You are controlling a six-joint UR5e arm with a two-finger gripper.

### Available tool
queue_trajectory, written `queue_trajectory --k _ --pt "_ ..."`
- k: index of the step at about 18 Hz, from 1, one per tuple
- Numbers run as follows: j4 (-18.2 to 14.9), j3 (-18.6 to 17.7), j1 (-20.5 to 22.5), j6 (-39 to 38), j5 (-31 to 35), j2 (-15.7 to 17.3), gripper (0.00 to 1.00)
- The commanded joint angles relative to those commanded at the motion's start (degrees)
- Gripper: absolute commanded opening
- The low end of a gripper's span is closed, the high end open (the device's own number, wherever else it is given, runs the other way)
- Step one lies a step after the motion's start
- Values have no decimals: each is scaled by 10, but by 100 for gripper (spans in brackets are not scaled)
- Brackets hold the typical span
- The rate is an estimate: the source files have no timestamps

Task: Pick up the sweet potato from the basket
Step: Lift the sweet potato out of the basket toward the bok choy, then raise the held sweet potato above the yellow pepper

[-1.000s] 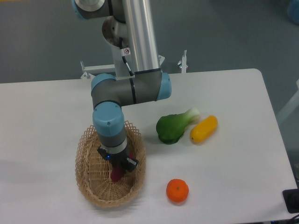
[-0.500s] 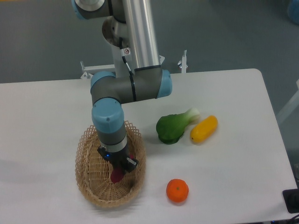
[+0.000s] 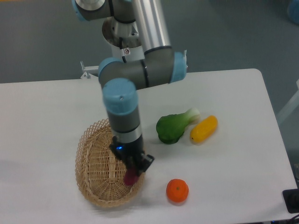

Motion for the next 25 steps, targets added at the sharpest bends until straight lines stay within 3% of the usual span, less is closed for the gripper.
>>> queue_trajectory --k 13,25 --pt "-112 53 129 158 -30 11 42" --pt "-118 51 164 187 -31 13 41"
